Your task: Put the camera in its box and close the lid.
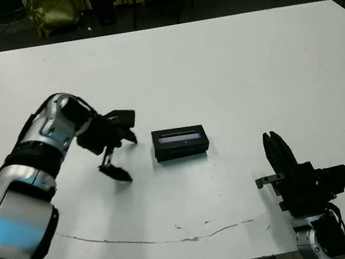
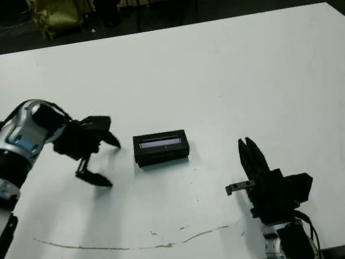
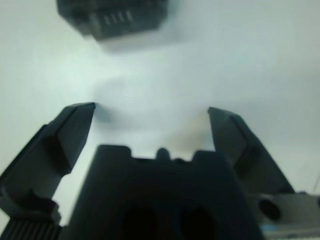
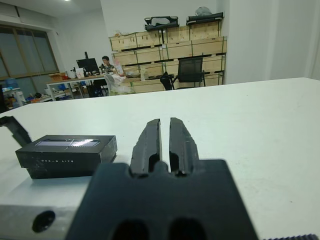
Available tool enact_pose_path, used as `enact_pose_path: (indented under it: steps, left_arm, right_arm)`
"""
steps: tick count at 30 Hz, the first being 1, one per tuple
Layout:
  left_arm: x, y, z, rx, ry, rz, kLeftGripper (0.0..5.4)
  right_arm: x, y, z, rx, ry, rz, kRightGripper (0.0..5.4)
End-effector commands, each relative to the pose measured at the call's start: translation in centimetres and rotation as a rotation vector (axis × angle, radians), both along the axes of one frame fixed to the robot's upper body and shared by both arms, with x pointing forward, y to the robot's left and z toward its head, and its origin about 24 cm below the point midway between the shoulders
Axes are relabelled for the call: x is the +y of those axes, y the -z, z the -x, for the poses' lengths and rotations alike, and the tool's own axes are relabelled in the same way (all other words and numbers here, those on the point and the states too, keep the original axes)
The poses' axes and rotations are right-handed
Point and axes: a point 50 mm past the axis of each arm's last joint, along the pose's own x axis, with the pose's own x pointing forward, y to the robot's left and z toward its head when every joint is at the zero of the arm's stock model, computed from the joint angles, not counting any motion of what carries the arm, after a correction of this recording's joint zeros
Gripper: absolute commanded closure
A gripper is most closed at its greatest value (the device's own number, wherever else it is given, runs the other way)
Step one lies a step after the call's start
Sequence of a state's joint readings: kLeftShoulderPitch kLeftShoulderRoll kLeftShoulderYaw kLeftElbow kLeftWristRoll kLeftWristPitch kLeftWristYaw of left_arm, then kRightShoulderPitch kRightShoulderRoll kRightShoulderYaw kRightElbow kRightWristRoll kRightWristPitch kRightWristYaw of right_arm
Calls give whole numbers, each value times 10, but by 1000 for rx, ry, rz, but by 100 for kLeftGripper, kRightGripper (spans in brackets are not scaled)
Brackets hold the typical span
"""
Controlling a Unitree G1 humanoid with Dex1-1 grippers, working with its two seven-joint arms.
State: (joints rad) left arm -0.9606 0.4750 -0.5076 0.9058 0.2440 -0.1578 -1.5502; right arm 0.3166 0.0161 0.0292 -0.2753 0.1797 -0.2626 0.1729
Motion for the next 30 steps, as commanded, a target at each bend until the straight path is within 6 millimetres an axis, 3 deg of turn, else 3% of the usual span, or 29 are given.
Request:
enact_pose_path:
  steps: [1, 6, 9, 13, 21, 28, 30]
  left_arm:
    - [26, 3, 5, -10, -67, -76, 1]
    - [45, -38, -14, -473, -492, 154, 10]
    - [37, -53, -17, -790, -773, 398, 60]
    - [15, -60, -9, -968, -859, 658, 157]
    - [-40, -55, 31, -923, -778, 947, 360]
    - [-75, -30, 55, -656, -908, 1090, 530]
    - [-84, -24, 61, -590, -949, 1084, 538]
  right_arm:
    - [-3, 4, 1, 22, 1, 7, 540]
    - [-2, 4, 0, 30, 1, 1, 540]
    - [-1, 3, 0, 27, -3, 9, 540]
    - [-1, 3, 0, 34, 1, 5, 540]
    - [-2, 2, -3, 27, -4, 18, 540]
    - [0, 2, -9, -6, -23, 8, 540]
    - [1, 3, -9, -4, -23, 7, 540]
